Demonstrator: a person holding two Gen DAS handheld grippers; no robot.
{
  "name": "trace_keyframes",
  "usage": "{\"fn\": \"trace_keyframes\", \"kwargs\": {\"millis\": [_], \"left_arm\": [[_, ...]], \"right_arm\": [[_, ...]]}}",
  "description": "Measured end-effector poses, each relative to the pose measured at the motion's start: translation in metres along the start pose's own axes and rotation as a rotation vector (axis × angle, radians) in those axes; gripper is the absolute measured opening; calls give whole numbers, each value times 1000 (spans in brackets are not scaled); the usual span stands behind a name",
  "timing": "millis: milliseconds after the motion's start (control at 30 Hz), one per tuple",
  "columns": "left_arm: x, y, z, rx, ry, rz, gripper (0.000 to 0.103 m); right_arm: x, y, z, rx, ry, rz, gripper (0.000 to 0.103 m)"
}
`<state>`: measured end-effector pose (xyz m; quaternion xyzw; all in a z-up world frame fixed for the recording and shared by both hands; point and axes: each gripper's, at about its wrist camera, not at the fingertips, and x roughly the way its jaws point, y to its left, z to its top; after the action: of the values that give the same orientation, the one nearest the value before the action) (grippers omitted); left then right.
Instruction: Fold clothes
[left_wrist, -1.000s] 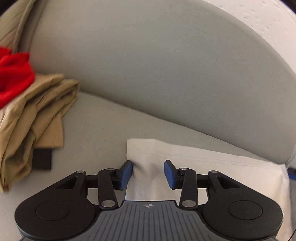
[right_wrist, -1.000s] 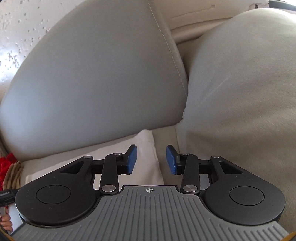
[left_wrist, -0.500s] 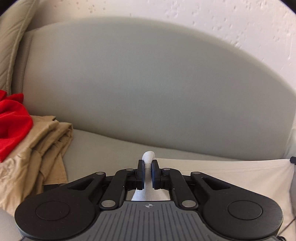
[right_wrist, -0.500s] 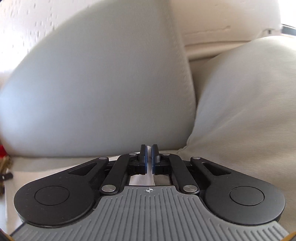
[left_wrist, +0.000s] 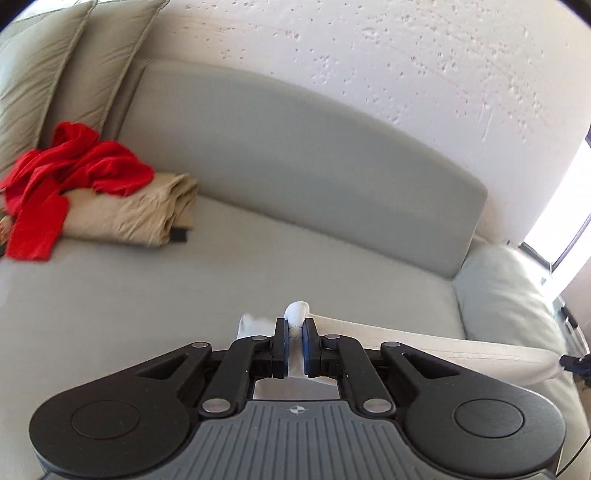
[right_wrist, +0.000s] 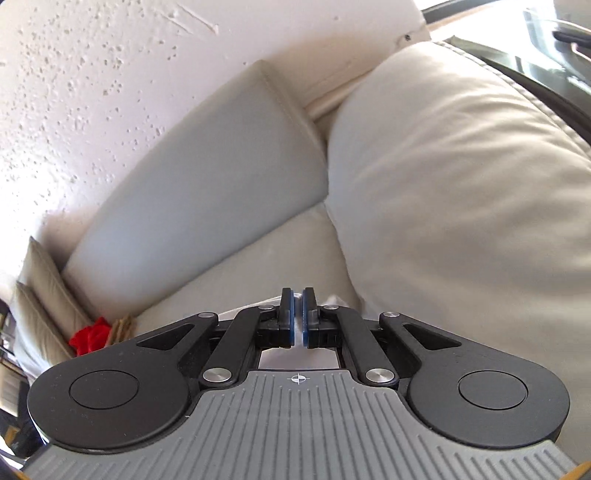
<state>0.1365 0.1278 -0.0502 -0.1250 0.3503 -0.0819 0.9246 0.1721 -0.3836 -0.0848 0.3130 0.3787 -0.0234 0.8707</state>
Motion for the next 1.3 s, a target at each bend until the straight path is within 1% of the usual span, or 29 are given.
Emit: {"fn": "trace_keyframes", "kwargs": {"millis": [100, 200, 300, 400, 433, 467, 533, 567, 600, 633, 667, 700, 767, 833, 900, 933, 1000, 1067, 1100, 1167, 1300], "left_arm": [[-25, -8, -48, -6, 24, 41, 6], [-32, -14, -78, 9, 29, 103, 6], [-43, -21, -94, 16, 38, 147, 6], [-54, -22, -100, 7, 31, 166, 6], [-54, -21, -101, 7, 37, 171, 6], [-52, -21, -103, 19, 66, 183, 6], [-46, -23, -107, 41, 127, 209, 10], [-42, -23, -109, 50, 162, 231, 13], [-41, -24, -110, 56, 179, 255, 18], [-45, -26, -111, 56, 167, 272, 20], [-52, -28, -111, 54, 136, 284, 28], [-62, -31, -112, 57, 102, 296, 39], [-82, -39, -112, 67, 40, 312, 41], [-99, -46, -112, 59, -5, 295, 41], [-113, -54, -112, 42, -40, 259, 41], [-117, -57, -113, 36, -42, 228, 41], [-118, -64, -115, 43, -16, 159, 43], [-110, -73, -118, 76, 31, 105, 43], [-105, -77, -120, 94, 48, 92, 43], [-92, -86, -122, 133, 65, 97, 43], [-67, -96, -119, 151, 81, 70, 43]], "right_arm": [[-29, -21, -39, 23, 33, -54, 3], [-52, -44, -71, 24, 39, -104, 3], [-62, -54, -97, 26, 38, -143, 3], [-76, -54, -109, 7, 17, -155, 3], [-80, -52, -111, -4, 9, -154, 3], [-83, -50, -113, -23, 11, -158, 3], [-89, -46, -116, -68, 23, -169, 3], [-87, -43, -118, -104, 54, -174, 3], [-84, -41, -120, -129, 87, -179, 4], [-80, -40, -122, -147, 115, -185, 6], [-82, -40, -123, -147, 129, -184, 10], [-88, -40, -122, -134, 124, -172, 16], [-106, -40, -119, -110, 93, -125, 18], [-128, -38, -115, -99, 56, -93, 35], [-147, -36, -111, -87, 22, -70, 44], [-154, -35, -109, -77, 10, -59, 45], [-163, -34, -107, -45, 7, -36, 45], [-165, -32, -107, -15, 22, -13, 53], [-163, -31, -108, -12, 36, -5, 58], [-153, -24, -112, -38, 63, -7, 58], [-121, -7, -125, -102, 127, -51, 58]]}}
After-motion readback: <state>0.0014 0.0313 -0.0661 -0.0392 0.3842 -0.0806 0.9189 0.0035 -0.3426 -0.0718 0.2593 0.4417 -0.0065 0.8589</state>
